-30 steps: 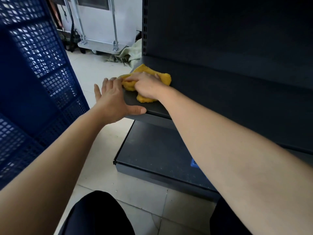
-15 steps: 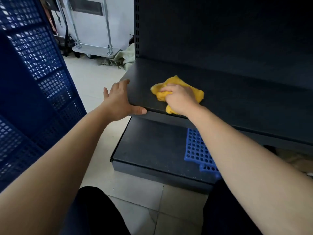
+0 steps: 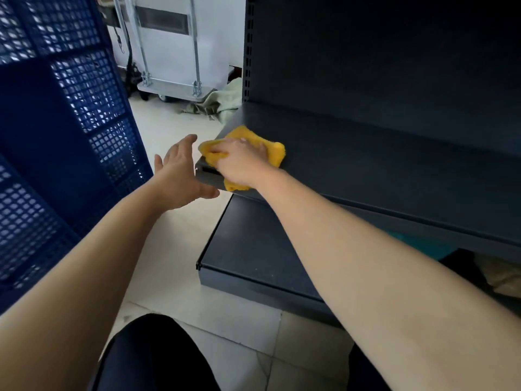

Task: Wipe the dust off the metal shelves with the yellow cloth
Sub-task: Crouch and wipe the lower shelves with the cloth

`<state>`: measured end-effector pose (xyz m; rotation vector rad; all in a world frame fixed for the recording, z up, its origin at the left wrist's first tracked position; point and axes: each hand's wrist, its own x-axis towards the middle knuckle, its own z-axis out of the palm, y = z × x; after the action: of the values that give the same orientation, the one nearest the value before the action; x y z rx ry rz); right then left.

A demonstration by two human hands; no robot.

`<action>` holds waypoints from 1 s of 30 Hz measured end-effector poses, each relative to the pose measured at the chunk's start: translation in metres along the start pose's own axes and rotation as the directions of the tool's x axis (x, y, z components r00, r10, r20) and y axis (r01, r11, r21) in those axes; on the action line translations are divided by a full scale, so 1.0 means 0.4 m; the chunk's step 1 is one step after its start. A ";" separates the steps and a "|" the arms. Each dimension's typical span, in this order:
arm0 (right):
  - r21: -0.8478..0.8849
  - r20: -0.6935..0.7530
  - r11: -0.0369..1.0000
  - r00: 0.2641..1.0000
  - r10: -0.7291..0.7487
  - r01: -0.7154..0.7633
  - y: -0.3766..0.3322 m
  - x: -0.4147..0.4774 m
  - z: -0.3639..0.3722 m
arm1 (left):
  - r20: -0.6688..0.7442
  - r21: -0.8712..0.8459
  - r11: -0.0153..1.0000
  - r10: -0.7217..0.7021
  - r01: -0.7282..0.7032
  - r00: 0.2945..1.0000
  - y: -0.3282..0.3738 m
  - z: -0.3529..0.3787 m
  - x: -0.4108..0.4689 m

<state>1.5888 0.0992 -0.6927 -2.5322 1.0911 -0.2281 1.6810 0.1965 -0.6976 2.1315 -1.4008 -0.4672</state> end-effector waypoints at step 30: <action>-0.170 -0.177 0.916 0.926 0.334 -0.364 0.301 0.167 -0.102 | 0.309 0.187 0.975 0.054 -0.116 0.950 0.146 0.075 0.265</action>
<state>1.5428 -0.0364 -0.7033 -2.4590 1.6785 -0.2159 1.6641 0.0738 -0.6852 2.2169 -1.7719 -0.6636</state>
